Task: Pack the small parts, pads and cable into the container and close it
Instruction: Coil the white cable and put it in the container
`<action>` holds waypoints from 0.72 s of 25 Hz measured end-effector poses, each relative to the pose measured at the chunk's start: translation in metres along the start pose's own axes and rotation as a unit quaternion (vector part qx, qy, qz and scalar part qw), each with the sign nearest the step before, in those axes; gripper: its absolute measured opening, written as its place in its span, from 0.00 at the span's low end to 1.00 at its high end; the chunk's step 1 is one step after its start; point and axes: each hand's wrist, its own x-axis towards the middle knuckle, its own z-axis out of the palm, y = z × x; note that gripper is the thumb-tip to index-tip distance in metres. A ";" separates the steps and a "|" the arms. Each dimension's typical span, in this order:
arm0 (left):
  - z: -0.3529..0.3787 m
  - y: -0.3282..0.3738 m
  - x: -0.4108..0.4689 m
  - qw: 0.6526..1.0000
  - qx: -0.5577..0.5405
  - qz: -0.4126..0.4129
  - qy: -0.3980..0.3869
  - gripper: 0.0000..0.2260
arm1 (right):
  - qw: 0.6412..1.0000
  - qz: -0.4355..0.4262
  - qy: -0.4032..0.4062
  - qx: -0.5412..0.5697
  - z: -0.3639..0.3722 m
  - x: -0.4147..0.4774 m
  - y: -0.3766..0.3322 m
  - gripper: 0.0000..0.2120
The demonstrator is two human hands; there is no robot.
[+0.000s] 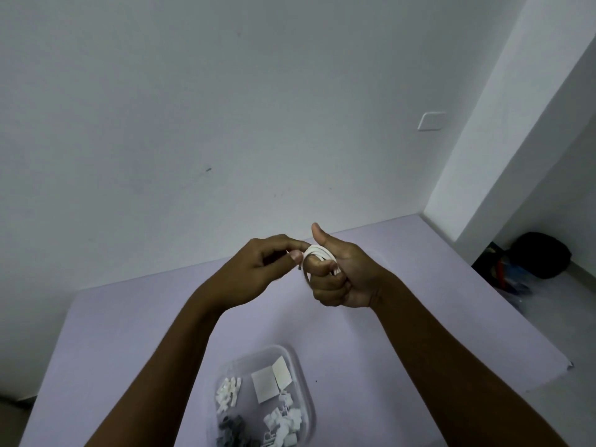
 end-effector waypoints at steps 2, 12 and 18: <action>0.000 0.003 0.001 0.999 -0.016 -0.014 -0.031 0.10 | 1.000 -0.004 -0.007 0.007 0.001 -0.002 0.000 0.32; -0.003 0.000 -0.004 0.992 0.112 -0.012 0.051 0.05 | 0.916 -0.222 0.277 -0.186 -0.007 -0.007 -0.003 0.21; -0.004 -0.014 -0.003 0.986 0.083 -0.030 0.145 0.04 | 0.862 -0.240 0.284 -0.345 -0.018 -0.019 -0.004 0.05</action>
